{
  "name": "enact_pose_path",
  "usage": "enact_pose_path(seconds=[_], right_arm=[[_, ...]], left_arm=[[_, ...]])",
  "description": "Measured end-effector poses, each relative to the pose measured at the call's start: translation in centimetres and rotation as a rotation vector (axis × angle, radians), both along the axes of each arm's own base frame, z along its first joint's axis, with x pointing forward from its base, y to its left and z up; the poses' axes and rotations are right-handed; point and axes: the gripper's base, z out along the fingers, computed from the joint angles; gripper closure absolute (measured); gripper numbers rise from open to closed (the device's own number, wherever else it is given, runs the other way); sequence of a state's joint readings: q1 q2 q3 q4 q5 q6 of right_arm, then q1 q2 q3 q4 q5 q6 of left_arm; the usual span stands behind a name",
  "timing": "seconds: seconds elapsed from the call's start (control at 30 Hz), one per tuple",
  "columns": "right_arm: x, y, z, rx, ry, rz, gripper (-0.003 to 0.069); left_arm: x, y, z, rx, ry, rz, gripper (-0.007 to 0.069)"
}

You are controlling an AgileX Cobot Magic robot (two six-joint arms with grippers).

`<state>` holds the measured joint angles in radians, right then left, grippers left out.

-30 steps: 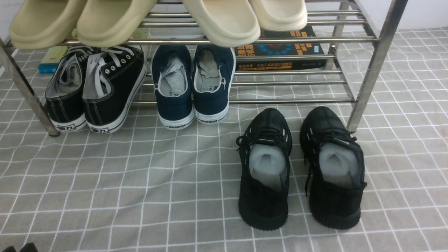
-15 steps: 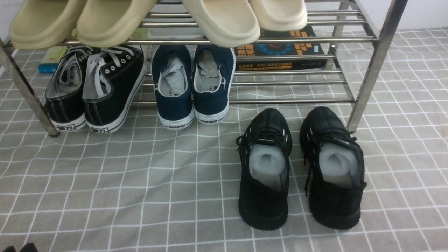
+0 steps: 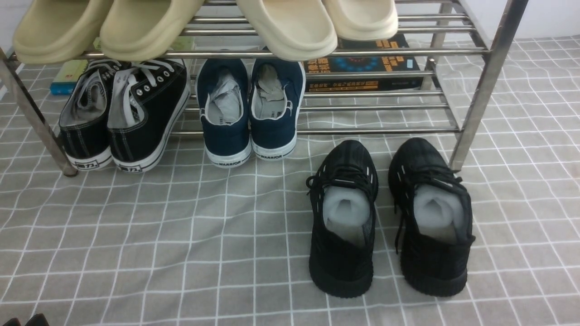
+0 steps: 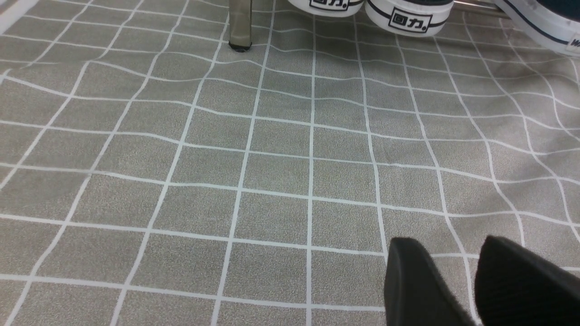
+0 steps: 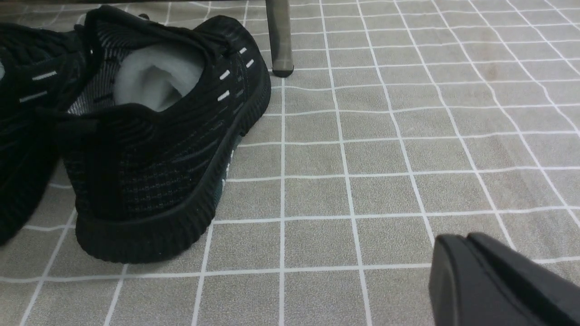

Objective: Take the shoes off the shelf with your hand from the grey coffee tablecloth.

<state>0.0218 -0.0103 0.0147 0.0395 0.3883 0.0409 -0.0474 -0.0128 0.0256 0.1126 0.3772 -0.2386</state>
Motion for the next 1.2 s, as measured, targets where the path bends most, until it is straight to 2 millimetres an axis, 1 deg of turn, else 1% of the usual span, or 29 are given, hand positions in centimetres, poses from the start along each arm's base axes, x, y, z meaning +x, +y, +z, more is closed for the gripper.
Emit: enact_pose_path(seconds=[1.2], right_arm=[[0.0,0.0,0.0,0.003,0.0,0.0,0.0585]], left_arm=[[0.0,0.0,0.0,0.001,0.0,0.0,0.0384]])
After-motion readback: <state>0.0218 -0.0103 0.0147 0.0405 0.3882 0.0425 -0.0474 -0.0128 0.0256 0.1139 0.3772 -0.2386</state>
